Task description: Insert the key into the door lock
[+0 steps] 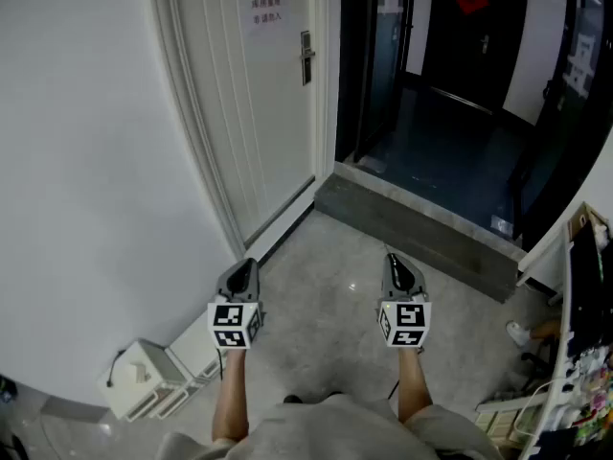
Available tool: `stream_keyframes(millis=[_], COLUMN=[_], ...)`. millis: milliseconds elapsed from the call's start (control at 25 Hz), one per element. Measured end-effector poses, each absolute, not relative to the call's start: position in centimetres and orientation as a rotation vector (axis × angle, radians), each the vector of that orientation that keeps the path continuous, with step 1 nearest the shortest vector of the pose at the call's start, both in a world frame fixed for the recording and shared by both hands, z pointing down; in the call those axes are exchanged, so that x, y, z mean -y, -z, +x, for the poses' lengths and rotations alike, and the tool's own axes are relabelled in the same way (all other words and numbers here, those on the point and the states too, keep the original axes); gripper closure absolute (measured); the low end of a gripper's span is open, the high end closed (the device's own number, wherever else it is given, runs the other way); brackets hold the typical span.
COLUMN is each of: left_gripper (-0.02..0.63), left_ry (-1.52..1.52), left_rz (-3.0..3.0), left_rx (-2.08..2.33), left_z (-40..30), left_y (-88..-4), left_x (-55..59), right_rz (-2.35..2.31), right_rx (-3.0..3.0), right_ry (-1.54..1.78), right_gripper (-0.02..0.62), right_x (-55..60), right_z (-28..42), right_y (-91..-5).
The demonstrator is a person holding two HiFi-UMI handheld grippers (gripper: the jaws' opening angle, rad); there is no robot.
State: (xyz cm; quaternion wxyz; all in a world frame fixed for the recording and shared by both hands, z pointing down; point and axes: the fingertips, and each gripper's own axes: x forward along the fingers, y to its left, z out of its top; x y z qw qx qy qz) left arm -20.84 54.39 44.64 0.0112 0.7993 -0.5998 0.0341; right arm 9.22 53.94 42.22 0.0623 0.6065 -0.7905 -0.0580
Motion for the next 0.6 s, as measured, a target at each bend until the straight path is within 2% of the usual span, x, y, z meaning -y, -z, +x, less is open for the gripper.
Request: stream_keyframes(millis=[600], left_gripper=[0.589], left_ry=[-0.147], left_rz=[2.473], left_rx=[1.874], left_z=[-19.5], left_y=[-45.2], left_x=[-54.2], right_rz=[1.811], right_rx=[2.382], right_ry=[0.19], right_gripper=[0.566], right_x=[-53.7], right_z=[10.6], right_y=[-42.8])
